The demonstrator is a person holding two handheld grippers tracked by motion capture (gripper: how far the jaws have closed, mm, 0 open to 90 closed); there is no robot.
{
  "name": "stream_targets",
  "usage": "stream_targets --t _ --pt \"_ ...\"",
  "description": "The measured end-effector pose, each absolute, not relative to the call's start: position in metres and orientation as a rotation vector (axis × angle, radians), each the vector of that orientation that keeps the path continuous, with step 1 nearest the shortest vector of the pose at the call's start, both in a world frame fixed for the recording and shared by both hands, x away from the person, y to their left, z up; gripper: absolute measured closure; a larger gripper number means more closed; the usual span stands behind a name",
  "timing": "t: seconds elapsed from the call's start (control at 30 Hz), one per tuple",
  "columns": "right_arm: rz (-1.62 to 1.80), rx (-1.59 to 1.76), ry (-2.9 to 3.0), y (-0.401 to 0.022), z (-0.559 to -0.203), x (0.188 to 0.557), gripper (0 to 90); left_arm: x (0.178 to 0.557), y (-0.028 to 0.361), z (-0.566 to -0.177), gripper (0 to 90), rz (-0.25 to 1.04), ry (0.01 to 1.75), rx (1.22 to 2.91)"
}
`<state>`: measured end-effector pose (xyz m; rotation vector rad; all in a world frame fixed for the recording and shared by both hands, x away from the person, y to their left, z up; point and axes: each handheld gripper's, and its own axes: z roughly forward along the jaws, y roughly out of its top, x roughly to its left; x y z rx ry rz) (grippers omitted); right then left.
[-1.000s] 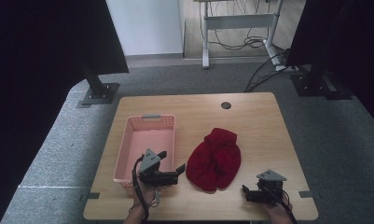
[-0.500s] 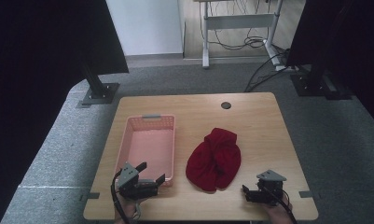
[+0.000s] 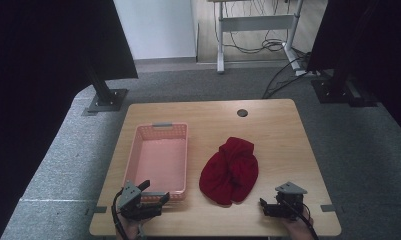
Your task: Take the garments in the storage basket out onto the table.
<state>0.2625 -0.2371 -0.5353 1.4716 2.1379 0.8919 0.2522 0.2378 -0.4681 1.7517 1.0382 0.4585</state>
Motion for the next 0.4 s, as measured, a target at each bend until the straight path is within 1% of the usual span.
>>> stream_targets --t 0.4 --pt "0.892 1.472 2.138 -0.2371 -0.5353 0.2625 4.2 0.2519 0.2439 -0.4678 9.0 0.459 1.051 1.731"
